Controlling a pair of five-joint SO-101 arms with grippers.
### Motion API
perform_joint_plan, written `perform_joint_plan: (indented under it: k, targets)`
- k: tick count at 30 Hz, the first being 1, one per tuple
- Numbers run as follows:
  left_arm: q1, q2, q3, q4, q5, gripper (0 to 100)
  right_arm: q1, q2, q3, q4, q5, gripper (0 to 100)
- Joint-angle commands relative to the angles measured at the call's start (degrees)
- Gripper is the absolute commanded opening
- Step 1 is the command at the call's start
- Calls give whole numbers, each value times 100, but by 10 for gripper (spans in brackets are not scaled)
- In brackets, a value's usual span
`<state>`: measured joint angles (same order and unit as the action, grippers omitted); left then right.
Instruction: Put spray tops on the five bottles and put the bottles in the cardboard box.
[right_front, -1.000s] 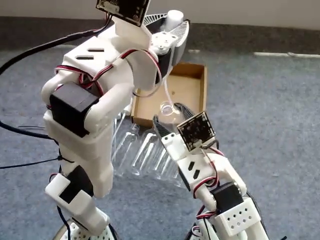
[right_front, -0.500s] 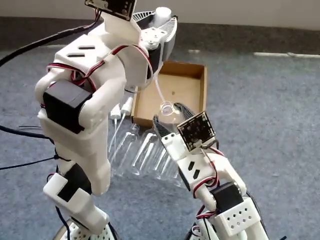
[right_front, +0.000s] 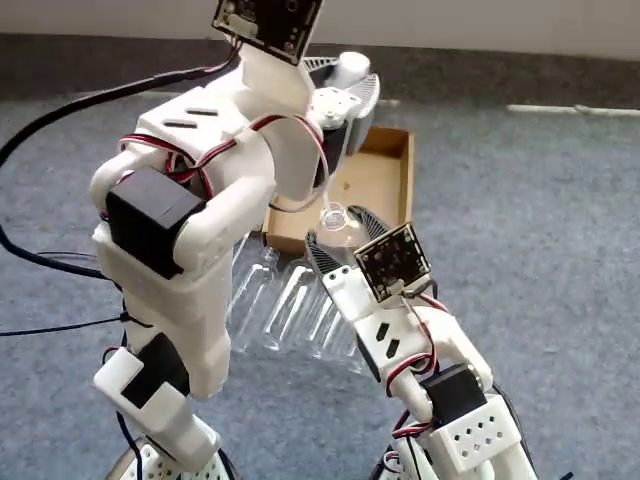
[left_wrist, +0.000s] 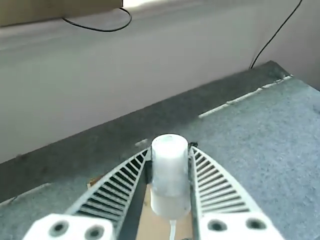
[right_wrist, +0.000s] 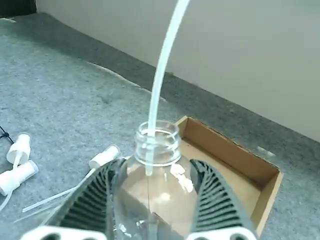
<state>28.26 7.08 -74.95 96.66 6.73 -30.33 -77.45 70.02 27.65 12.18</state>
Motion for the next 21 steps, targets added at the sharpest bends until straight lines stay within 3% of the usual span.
perform_joint_plan:
  k: [1,8,13,21]
  targets:
    - [119,-4,-13,176,70,77,4,-92,-75,-127,-53,4]
    - [154,-4,716,334,70,77,4,-92,-84,-127,-79,4]
    - [127,-57,1226,334,369,79,189,-92,-84,-127,-853,4]
    - [171,-4,1279,360,369,81,655,-101,-101,-154,-1266,4]
